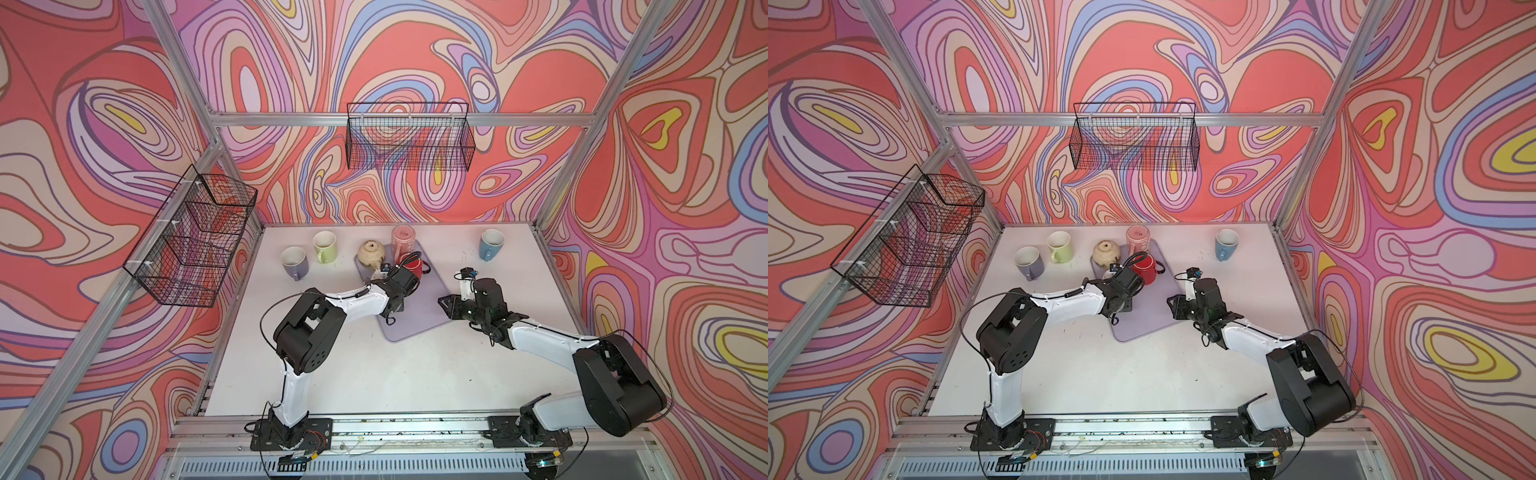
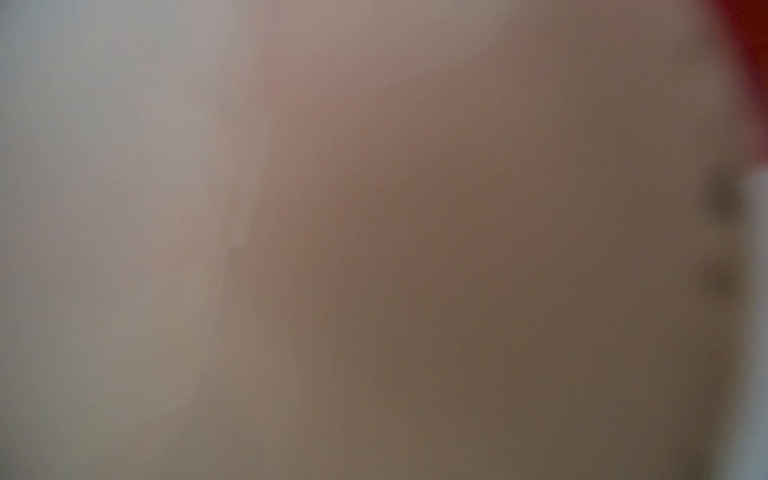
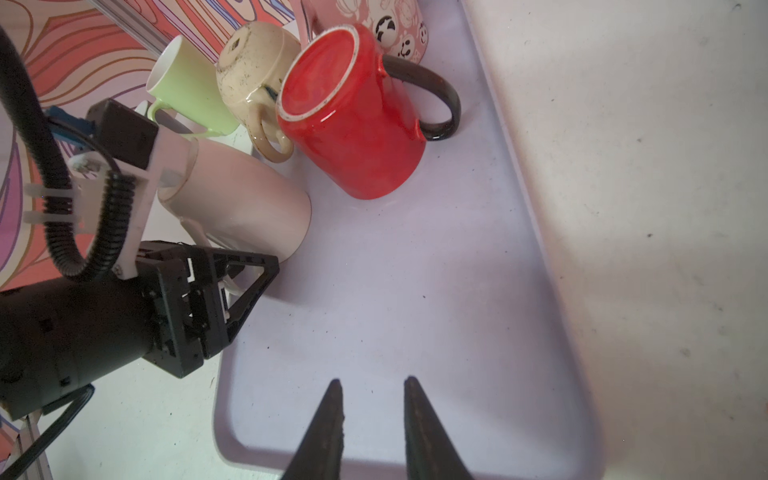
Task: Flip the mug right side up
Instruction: 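Lower the left gripper onto the white mug's base and close it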
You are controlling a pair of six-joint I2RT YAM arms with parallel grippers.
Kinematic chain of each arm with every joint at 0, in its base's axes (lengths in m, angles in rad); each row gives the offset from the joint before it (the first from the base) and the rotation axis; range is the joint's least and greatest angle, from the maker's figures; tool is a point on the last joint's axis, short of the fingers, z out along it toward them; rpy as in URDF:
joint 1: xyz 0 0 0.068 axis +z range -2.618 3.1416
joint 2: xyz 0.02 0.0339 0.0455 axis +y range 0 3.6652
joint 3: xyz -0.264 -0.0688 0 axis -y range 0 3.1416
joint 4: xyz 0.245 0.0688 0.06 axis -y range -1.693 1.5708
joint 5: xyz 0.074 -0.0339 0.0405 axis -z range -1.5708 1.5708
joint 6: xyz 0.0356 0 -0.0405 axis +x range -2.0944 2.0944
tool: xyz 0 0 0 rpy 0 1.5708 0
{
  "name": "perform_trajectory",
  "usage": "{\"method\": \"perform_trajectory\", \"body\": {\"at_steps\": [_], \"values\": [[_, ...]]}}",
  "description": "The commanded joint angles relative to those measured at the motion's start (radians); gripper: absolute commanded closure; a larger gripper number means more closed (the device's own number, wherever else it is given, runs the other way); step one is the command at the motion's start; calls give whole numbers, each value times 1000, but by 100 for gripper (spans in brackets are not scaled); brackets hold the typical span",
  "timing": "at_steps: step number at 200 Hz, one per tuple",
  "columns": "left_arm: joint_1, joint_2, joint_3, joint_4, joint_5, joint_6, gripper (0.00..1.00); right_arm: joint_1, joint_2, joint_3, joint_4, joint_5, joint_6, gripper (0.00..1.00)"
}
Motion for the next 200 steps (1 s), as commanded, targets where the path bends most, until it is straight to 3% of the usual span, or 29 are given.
{"method": "perform_trajectory", "body": {"at_steps": [1,77,200], "values": [[8,18,22,-5,-3,-17,54,-9,18,-23,29,-12,10,74],[14,6,-9,2,-6,-9,67,-12,29,-26,37,-13,16,74],[19,-47,-85,24,-23,8,80,-13,6,-36,17,-1,30,74]]}}
